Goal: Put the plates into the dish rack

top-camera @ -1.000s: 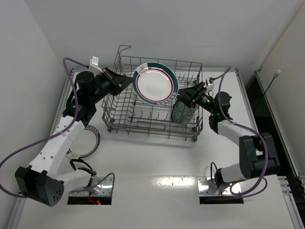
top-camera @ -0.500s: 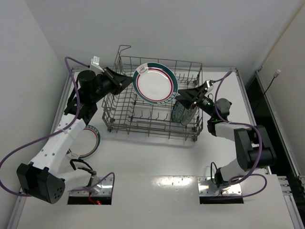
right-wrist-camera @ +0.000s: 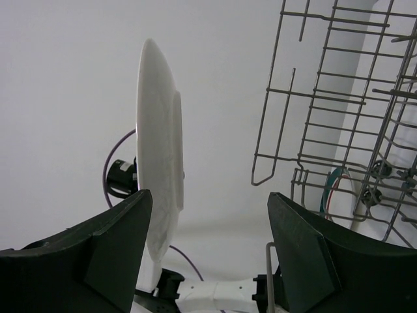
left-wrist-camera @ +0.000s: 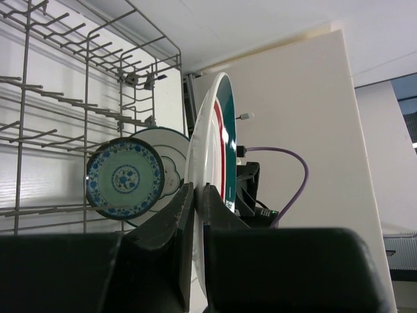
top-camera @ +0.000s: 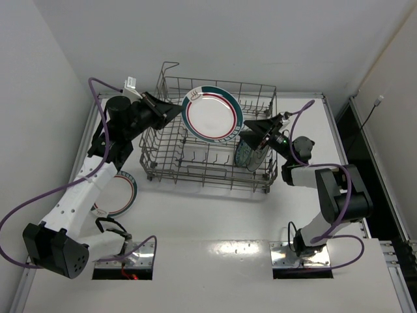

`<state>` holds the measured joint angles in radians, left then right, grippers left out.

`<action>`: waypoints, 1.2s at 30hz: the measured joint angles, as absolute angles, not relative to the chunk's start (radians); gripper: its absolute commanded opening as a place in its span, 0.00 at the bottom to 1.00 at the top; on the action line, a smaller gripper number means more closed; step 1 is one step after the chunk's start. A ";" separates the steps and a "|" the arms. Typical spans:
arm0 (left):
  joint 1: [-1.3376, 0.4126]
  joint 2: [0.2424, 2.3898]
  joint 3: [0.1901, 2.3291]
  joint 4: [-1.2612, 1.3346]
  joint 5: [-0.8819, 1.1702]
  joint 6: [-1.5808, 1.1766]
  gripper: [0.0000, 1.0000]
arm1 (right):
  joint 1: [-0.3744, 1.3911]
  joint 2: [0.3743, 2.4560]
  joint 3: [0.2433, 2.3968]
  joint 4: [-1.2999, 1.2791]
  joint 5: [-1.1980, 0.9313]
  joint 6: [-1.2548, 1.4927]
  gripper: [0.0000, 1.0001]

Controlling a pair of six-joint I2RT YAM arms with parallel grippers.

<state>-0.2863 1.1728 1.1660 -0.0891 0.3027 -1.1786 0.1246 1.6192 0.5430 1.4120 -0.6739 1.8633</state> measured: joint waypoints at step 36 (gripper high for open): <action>-0.279 1.173 1.155 -0.081 0.303 -1.182 0.00 | 0.038 1.204 0.711 0.873 -0.666 1.501 0.74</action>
